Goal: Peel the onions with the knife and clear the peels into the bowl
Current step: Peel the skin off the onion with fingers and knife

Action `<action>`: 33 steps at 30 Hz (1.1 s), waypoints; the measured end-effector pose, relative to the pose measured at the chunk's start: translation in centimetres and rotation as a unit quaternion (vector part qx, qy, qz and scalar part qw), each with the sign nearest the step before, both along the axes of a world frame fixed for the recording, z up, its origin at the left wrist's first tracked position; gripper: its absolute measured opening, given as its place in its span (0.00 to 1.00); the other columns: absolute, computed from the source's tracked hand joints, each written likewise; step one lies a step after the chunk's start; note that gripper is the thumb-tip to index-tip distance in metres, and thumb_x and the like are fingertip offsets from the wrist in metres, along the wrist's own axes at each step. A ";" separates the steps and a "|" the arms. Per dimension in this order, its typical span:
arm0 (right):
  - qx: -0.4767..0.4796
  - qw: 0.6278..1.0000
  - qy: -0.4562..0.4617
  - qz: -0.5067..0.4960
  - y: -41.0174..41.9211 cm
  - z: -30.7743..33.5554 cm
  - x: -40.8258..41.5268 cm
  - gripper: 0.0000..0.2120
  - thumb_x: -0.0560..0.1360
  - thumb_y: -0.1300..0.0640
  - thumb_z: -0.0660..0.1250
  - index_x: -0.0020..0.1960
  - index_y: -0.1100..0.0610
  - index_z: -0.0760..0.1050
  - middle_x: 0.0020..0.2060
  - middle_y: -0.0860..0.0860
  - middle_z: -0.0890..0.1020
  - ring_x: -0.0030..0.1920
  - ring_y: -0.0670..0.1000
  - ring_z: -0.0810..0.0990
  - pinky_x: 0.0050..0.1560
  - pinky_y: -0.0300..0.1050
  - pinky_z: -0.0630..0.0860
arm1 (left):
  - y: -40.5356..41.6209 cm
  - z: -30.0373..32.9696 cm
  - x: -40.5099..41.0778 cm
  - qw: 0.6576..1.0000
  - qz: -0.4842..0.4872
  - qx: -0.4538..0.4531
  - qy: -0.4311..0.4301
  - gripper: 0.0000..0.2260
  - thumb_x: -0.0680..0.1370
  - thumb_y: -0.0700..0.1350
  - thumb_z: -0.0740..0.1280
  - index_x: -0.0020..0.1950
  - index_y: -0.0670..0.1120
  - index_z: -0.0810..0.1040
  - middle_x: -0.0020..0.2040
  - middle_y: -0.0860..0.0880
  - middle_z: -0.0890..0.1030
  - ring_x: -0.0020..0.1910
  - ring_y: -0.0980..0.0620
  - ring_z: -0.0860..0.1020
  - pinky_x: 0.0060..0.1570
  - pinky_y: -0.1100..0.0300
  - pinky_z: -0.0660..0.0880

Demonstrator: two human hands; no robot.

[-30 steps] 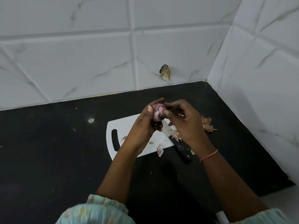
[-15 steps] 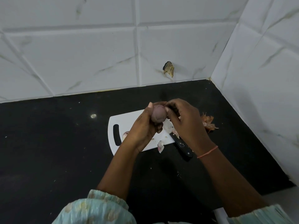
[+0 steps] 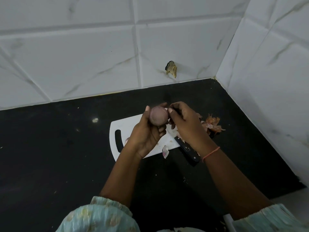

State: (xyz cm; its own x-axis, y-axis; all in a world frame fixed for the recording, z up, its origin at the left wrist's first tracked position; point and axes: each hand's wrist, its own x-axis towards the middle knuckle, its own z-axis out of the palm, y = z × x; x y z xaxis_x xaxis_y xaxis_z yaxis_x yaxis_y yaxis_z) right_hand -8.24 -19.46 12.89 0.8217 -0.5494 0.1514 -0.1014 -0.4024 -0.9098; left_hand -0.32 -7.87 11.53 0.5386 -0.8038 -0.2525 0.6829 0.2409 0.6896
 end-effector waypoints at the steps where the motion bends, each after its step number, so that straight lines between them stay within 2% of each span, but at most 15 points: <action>1: 0.069 0.997 -0.015 -0.012 0.1 0.0 -0.1 0.05 0.82 0.60 0.61 0.53 0.59 0.75 0.39 0.50 0.80 0.33 0.42 0.77 0.35 0.35 0.74 | 0.0 0.1 0.1 1.000 0.001 -0.004 0.015 0.24 0.84 0.58 0.51 0.61 0.45 0.79 0.43 0.46 0.80 0.30 0.55 0.68 0.30 0.65 0.70; 3: 0.173 0.983 -0.052 -0.032 0.1 0.0 -0.2 0.07 0.82 0.63 0.60 0.55 0.62 0.77 0.40 0.54 0.81 0.35 0.47 0.78 0.35 0.41 0.76 | -0.1 0.1 0.4 0.999 0.009 0.005 0.044 0.24 0.84 0.58 0.52 0.59 0.41 0.79 0.42 0.44 0.81 0.30 0.55 0.72 0.30 0.65 0.73; 6: 0.230 0.970 -0.068 -0.029 0.1 0.0 -0.1 0.09 0.81 0.65 0.61 0.56 0.61 0.79 0.45 0.57 0.83 0.39 0.51 0.81 0.36 0.43 0.78 | -0.1 0.2 0.6 0.995 0.024 0.014 0.100 0.22 0.83 0.57 0.56 0.59 0.39 0.76 0.41 0.42 0.82 0.29 0.54 0.77 0.29 0.65 0.76; 9: 0.269 0.958 -0.079 -0.053 0.0 0.1 0.0 0.10 0.80 0.66 0.59 0.55 0.61 0.79 0.46 0.57 0.83 0.40 0.51 0.81 0.37 0.43 0.79 | -0.1 0.3 0.7 0.983 0.032 -0.028 0.180 0.23 0.82 0.54 0.60 0.67 0.37 0.73 0.50 0.38 0.82 0.32 0.52 0.83 0.31 0.64 0.79; 11: 0.279 0.951 -0.087 -0.096 -0.1 -0.4 0.1 0.10 0.81 0.66 0.58 0.53 0.60 0.78 0.43 0.56 0.83 0.39 0.53 0.81 0.36 0.45 0.78 | 0.1 0.4 0.9 0.976 0.019 -0.054 0.209 0.23 0.82 0.53 0.62 0.69 0.36 0.72 0.55 0.35 0.80 0.37 0.49 0.84 0.34 0.62 0.81; 13: 0.200 0.969 -0.049 -0.139 -0.7 -2.0 0.0 0.07 0.81 0.63 0.59 0.52 0.58 0.76 0.42 0.55 0.83 0.40 0.53 0.82 0.38 0.45 0.77 | 0.4 0.6 1.2 0.973 0.007 -0.065 0.219 0.23 0.80 0.52 0.64 0.67 0.35 0.73 0.58 0.34 0.80 0.43 0.46 0.85 0.37 0.61 0.82; 15: -0.016 0.989 0.083 -0.122 -1.7 -4.4 -0.7 0.06 0.80 0.57 0.63 0.54 0.56 0.76 0.46 0.53 0.83 0.48 0.52 0.81 0.46 0.46 0.76 | 0.6 0.6 1.2 0.971 0.015 -0.067 0.227 0.23 0.79 0.50 0.66 0.68 0.35 0.72 0.60 0.33 0.79 0.45 0.43 0.85 0.37 0.58 0.83; 17: -0.224 0.940 0.250 -0.063 -2.3 -6.7 -1.7 0.13 0.78 0.51 0.65 0.58 0.57 0.76 0.54 0.54 0.81 0.58 0.55 0.76 0.54 0.50 0.74 | 0.8 0.4 1.1 0.969 0.038 -0.063 0.236 0.25 0.79 0.49 0.68 0.70 0.35 0.71 0.61 0.33 0.79 0.47 0.40 0.85 0.37 0.55 0.83; 18: -0.271 0.912 0.303 -0.048 -2.4 -7.4 -2.3 0.16 0.77 0.49 0.65 0.61 0.57 0.75 0.57 0.54 0.79 0.60 0.57 0.73 0.57 0.51 0.72 | 0.8 0.3 1.0 0.968 0.048 -0.060 0.240 0.25 0.78 0.50 0.69 0.70 0.36 0.71 0.62 0.33 0.79 0.47 0.40 0.85 0.38 0.54 0.83; 20: -0.293 0.888 0.352 -0.032 -2.1 -8.6 -3.1 0.19 0.77 0.48 0.66 0.65 0.56 0.72 0.61 0.56 0.75 0.61 0.57 0.72 0.58 0.51 0.71 | 0.9 -0.1 0.9 0.967 0.058 -0.051 0.241 0.24 0.77 0.51 0.69 0.67 0.37 0.73 0.59 0.34 0.80 0.45 0.42 0.86 0.37 0.56 0.83; 23: -0.269 0.890 0.367 -0.014 -1.8 -9.6 -3.8 0.21 0.78 0.52 0.66 0.68 0.55 0.68 0.64 0.56 0.72 0.62 0.56 0.72 0.59 0.51 0.74 | 1.0 -0.7 0.5 0.978 0.038 -0.014 0.205 0.24 0.79 0.58 0.64 0.61 0.39 0.77 0.52 0.38 0.83 0.34 0.51 0.83 0.31 0.63 0.80; 25: -0.229 0.901 0.367 -0.004 -2.0 -10.0 -4.2 0.18 0.78 0.54 0.66 0.66 0.56 0.69 0.63 0.56 0.73 0.62 0.55 0.73 0.58 0.48 0.74 | 0.8 -1.1 0.2 0.984 0.035 0.010 0.174 0.26 0.79 0.61 0.61 0.60 0.39 0.77 0.51 0.40 0.84 0.31 0.55 0.80 0.30 0.66 0.78; 28: -0.171 0.917 0.360 -0.009 -2.0 -9.7 -4.8 0.16 0.77 0.55 0.67 0.63 0.58 0.68 0.59 0.56 0.76 0.56 0.54 0.76 0.52 0.46 0.73 | 0.6 -1.6 -0.2 0.986 0.051 0.025 0.154 0.28 0.78 0.61 0.62 0.63 0.38 0.76 0.53 0.40 0.84 0.33 0.54 0.80 0.34 0.66 0.80; 32: -0.092 0.953 0.270 -0.100 -1.7 -9.7 -5.5 0.28 0.80 0.51 0.63 0.75 0.53 0.55 0.49 0.52 0.79 0.44 0.53 0.79 0.41 0.46 0.73 | 0.6 -2.3 -0.2 0.982 0.072 0.029 0.169 0.30 0.74 0.60 0.67 0.66 0.38 0.75 0.54 0.40 0.83 0.36 0.52 0.82 0.38 0.63 0.81; 33: -0.043 0.960 0.247 -0.124 -1.6 -9.8 -5.6 0.26 0.80 0.49 0.62 0.75 0.52 0.57 0.48 0.53 0.80 0.44 0.54 0.80 0.41 0.47 0.74 | 0.7 -2.5 -0.3 0.982 0.075 0.033 0.173 0.28 0.76 0.59 0.67 0.65 0.38 0.75 0.54 0.39 0.83 0.37 0.52 0.82 0.38 0.63 0.81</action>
State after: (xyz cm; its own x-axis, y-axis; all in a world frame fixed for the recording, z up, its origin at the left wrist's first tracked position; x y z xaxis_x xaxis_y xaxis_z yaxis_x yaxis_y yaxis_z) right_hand -13.87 -21.07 3.05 0.6507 -0.7401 -0.1698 -0.6148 -0.3823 -0.6898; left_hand -0.59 -7.21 9.04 0.5230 -0.6978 -0.4894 0.8388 0.3196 0.4407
